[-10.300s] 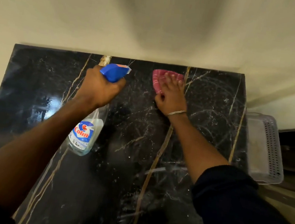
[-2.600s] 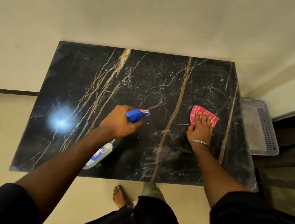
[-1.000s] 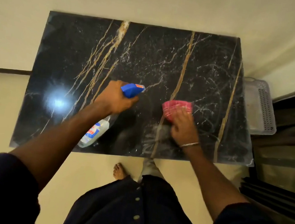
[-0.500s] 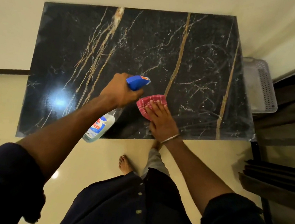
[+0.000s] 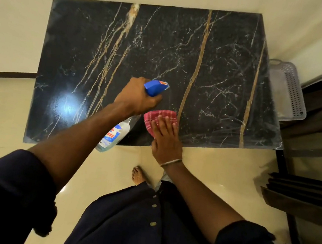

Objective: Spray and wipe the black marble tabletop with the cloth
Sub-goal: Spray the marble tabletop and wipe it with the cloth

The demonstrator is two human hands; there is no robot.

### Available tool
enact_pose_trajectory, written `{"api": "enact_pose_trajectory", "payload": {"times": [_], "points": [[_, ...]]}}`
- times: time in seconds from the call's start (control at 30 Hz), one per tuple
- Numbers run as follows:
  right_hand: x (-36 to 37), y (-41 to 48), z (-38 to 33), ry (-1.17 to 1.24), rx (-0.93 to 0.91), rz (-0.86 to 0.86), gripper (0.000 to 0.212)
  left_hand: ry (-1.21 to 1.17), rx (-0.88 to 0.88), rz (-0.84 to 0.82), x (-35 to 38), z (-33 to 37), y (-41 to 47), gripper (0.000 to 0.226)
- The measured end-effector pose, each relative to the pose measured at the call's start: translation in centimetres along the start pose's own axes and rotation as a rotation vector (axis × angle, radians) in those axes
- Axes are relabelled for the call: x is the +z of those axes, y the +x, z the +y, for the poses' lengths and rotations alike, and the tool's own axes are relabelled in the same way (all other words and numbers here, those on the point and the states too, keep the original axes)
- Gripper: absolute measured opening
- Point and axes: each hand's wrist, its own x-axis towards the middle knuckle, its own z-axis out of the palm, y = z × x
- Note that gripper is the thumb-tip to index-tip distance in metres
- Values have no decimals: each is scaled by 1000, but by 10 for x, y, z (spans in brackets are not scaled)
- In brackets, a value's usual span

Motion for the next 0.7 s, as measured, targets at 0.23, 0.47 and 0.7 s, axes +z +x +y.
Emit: {"api": "enact_pose_trajectory", "payload": {"times": [0.23, 0.47, 0.7], "points": [[-21, -37, 81, -8, 226, 103, 61, -25, -27, 9, -8, -4, -2, 19], [2, -24, 7, 56, 316, 90, 65, -2, 2, -30, 2, 0, -7, 19], [-9, -43, 60, 18, -131, 48, 64, -41, 6, -38, 6, 8, -3, 16]]}}
